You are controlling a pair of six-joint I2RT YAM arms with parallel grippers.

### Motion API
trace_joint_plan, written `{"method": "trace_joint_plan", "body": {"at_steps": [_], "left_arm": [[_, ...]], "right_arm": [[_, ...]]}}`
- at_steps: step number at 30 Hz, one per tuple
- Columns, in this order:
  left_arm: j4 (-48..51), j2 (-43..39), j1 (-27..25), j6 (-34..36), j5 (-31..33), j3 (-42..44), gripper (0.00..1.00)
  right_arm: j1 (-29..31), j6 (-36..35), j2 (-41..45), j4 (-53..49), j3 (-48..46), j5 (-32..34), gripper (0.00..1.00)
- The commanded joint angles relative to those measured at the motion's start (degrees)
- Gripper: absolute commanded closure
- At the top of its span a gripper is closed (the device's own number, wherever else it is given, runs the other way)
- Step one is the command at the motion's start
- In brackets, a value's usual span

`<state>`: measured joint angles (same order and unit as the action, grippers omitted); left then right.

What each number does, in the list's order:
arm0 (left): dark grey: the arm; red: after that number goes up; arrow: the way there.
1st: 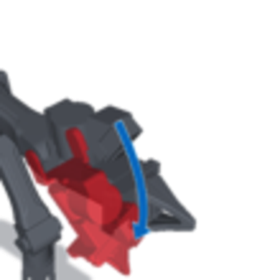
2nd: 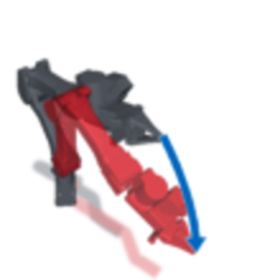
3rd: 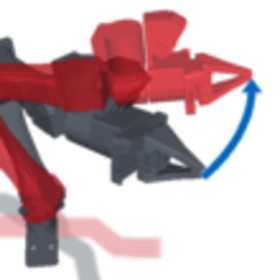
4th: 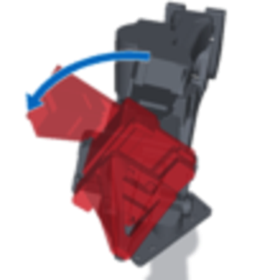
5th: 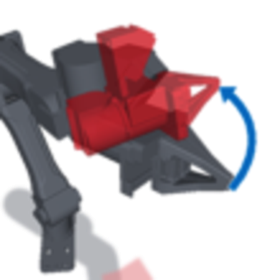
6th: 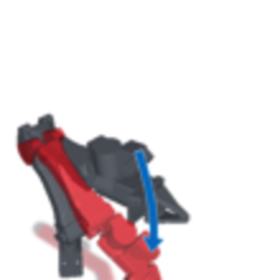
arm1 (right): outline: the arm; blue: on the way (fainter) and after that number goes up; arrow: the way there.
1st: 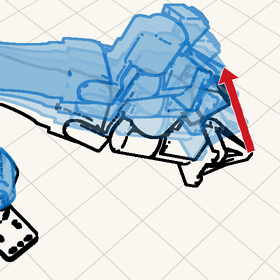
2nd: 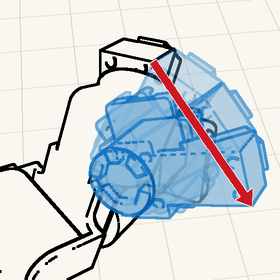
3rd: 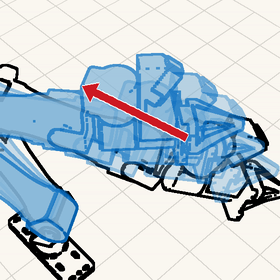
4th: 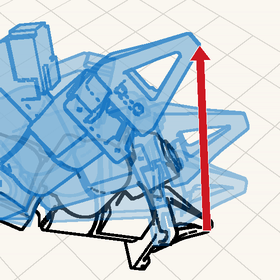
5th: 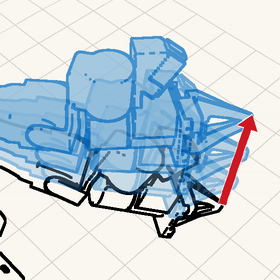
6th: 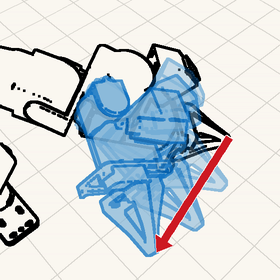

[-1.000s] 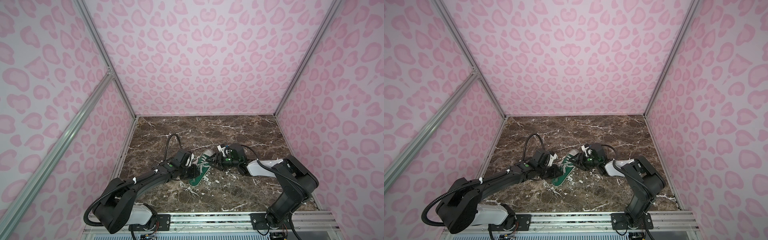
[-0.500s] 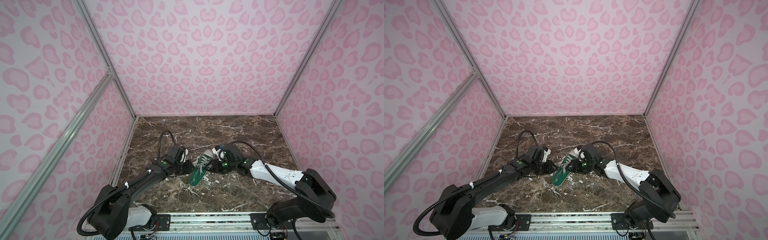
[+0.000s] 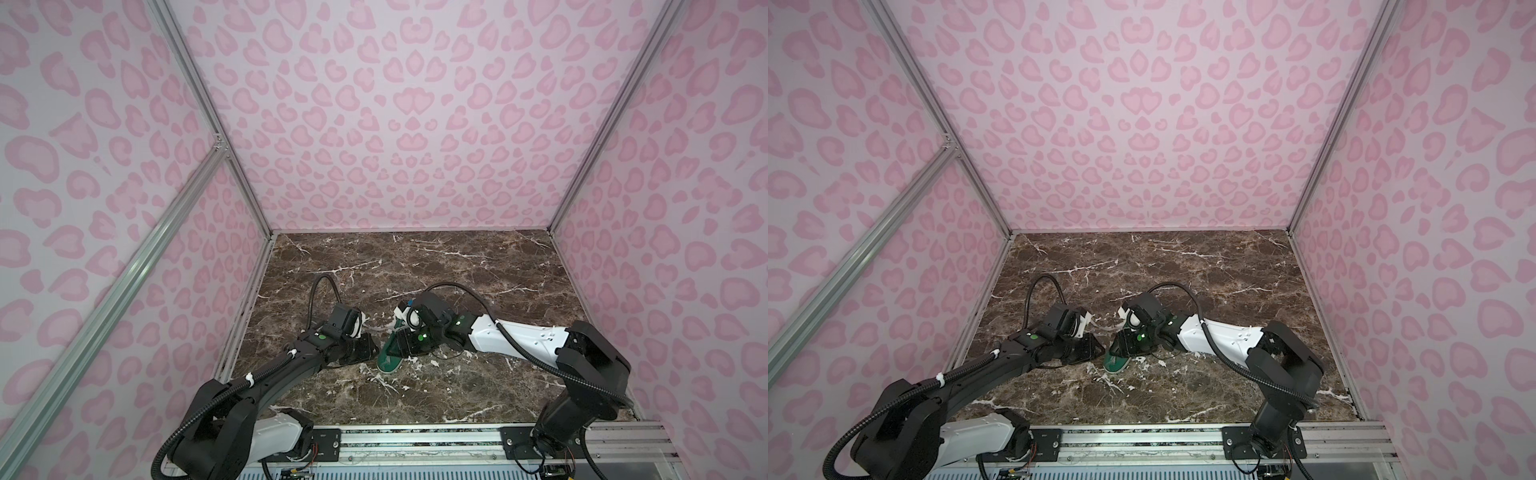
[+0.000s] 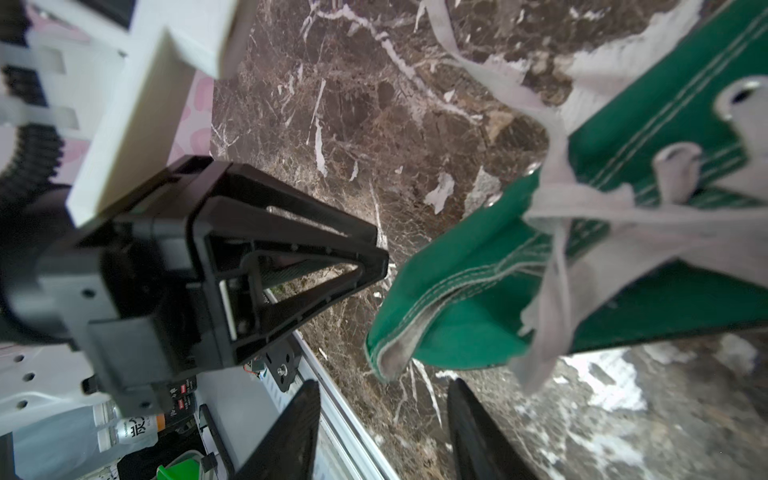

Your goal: Tie the shoes

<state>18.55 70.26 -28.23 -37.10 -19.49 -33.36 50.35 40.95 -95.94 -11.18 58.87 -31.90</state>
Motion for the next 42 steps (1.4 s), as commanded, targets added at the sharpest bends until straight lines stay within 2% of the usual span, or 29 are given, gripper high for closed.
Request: {"method": "trace_joint_plan", "body": {"at_steps": [1,7,28,32,37,42], "left_arm": [[-0.8,-0.6,0.1,-0.3,-0.1,0.4,0.71],[-0.7,-0.3,0.1,-0.1,-0.4,0.2,0.72],[0.4,-0.1,0.4,0.2,-0.4,-1.2,0.73],[1.1,-0.2,0.7,0.4,-0.4,-1.8,0.73],[2.8,-0.1,1.4,1.6,0.5,-3.9,0.72],[7.2,2.9,1.5,7.6,6.3,-8.7,0.66]], "right_arm": [[-0.8,-0.4,-0.9,-0.7,0.0,2.5,0.48],[-2.4,-1.0,-1.0,-2.4,0.4,5.4,0.5],[-3.5,-5.3,-6.5,-1.3,2.7,6.1,0.62],[-3.7,-6.1,-7.2,-1.5,2.7,6.5,0.69],[-3.9,-6.4,-7.5,-1.9,2.9,6.8,0.85],[-3.8,-6.8,-6.3,-3.4,2.7,7.2,0.93]]}}
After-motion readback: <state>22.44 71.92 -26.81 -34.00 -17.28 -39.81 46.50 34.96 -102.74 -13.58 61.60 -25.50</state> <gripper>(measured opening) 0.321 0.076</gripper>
